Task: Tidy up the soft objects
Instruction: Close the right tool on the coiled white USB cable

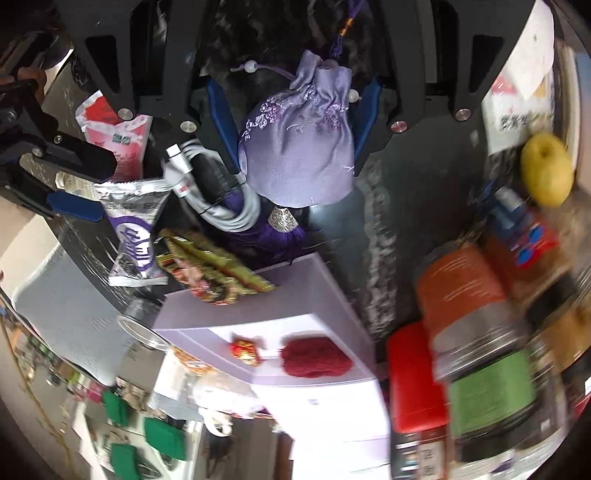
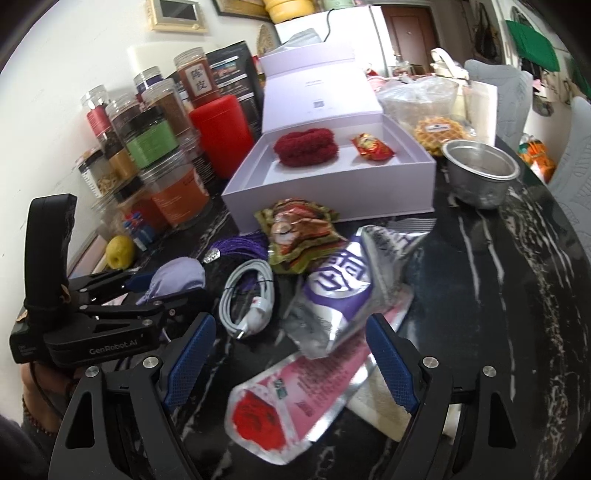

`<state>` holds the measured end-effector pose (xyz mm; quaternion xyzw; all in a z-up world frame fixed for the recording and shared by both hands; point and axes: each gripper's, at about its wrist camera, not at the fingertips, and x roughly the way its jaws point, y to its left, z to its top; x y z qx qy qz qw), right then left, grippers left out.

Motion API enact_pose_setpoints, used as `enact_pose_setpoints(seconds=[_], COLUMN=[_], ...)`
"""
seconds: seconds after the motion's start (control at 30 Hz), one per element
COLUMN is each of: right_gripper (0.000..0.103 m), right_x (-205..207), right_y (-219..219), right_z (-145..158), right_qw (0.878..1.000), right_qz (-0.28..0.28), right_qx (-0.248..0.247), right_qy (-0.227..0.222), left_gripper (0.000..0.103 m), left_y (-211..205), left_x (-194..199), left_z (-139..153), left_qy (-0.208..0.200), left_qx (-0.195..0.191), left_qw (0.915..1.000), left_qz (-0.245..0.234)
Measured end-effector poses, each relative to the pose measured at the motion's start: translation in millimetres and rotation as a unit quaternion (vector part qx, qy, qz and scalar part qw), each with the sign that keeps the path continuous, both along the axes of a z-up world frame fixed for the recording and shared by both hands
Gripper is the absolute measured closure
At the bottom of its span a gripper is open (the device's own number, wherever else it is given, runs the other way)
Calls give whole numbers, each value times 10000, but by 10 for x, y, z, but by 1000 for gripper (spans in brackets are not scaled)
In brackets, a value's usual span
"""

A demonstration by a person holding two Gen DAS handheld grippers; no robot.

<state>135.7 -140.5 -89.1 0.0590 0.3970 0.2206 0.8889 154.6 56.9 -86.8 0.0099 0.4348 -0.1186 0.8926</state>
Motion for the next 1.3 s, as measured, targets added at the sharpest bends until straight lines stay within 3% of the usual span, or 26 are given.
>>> enact_pose_setpoints(seconds=[0.4,0.63,0.83,1.07,1.1,1.13,1.17,1.3], right_gripper=[25,26,26,26,29,43,47,53], right_x=[30,99,254,397,398,403,398,376], right_y=[478,664,763,909,909,907,903,898], right_z=[-25,-127,-212,-267,-268,-279,-273,-277], right_qw=[9985,9966,9969,9917,9914,9916,9913,9902], right_qz=[439,712,481,494,486,515,478,529], right_qx=[-321,-418,-616,-1184,-1215,-1184,-1222,-1294], right_qy=[-84,73,-51,-19,-26,13,-18,-63], left_gripper=[47,47,47,47,47,47,47,47], left_y=[417,530,508,482,483,482,485,483], left_x=[-203,-225,-184,-171,-176,-177,-181,-178], left_z=[24,-66,-117,-130,-126,-126,-128,-131], left_qy=[-95,22,110,132,128,123,120,117], left_qx=[-101,-260,-457,-488,-484,-472,-459,-435], left_qw=[9977,9969,9963,9964,9963,9964,9965,9964], left_qz=[658,746,717,687,691,694,694,712])
